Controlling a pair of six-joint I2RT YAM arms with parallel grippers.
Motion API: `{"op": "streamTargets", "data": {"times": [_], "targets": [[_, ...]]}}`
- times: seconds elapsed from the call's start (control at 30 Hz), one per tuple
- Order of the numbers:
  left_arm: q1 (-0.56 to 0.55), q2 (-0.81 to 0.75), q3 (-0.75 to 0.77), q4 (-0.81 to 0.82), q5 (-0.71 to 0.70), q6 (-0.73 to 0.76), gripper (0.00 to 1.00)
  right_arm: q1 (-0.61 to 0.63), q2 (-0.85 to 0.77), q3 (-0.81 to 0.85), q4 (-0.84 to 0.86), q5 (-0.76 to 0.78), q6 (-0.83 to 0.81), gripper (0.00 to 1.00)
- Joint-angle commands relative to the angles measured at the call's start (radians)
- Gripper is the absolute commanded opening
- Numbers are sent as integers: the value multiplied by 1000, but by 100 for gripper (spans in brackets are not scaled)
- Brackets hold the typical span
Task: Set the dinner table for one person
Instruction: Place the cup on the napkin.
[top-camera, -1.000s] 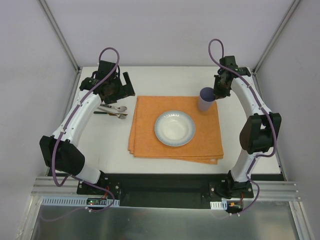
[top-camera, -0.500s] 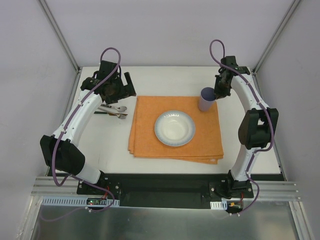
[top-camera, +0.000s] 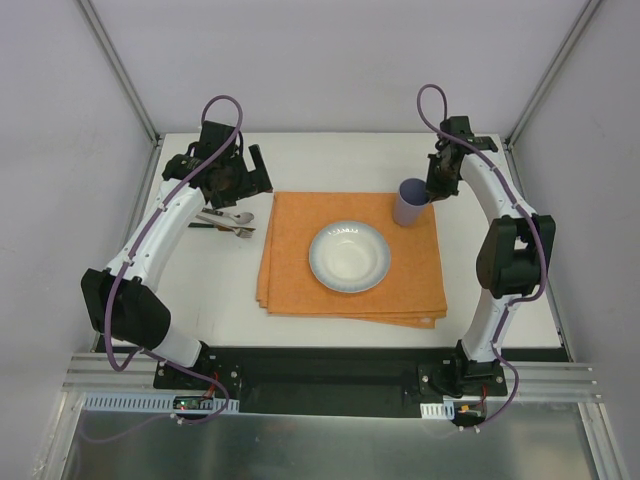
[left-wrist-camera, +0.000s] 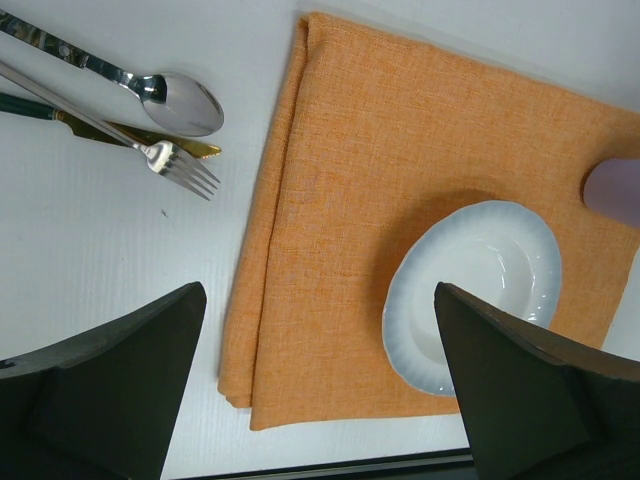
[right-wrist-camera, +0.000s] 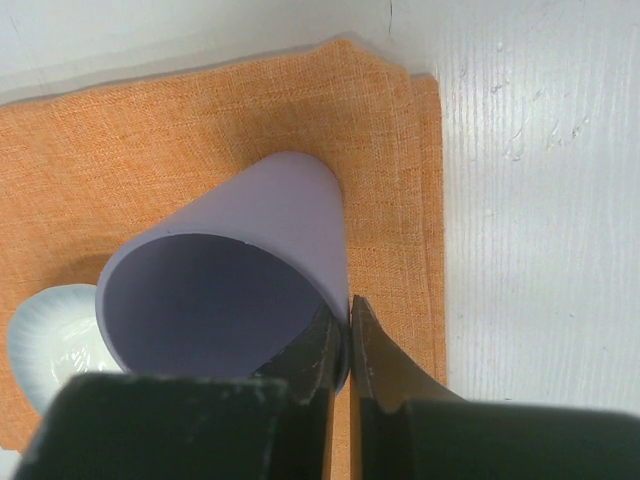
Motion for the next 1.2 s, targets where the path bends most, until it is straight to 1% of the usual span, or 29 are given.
{"op": "streamTargets", "data": {"times": [0.0,0.43,0.53,0.63,0.67,0.77,0.93,1.03,1.17], "targets": [[-6,-1,16,8,15,6,99,-6,-23,-25,27,-14,7,1],[-9,-4,-1,8,12,-8,99,-4,7,-33,15,-8,4,1],[-12,-4,-4,8,11,-9,99,-3,3,-30,15,-10,4,10],[-15,-4,-4,6,12,-11,99,-7,-3,-27,13,-8,7,23],[-15,-4,-4,8,12,-11,99,-3,-4,-27,15,-10,6,32],[-18,-4,-5,8,14,-11,99,-3,-7,-24,12,-10,7,42],[-18,-6,2,8,11,-6,99,-3,-12,-21,13,-8,9,46],[-18,-9,2,8,11,0,99,-4,-12,-14,13,-10,9,52],[-18,-9,-1,8,12,5,99,-4,-13,-8,15,-11,9,53]]}}
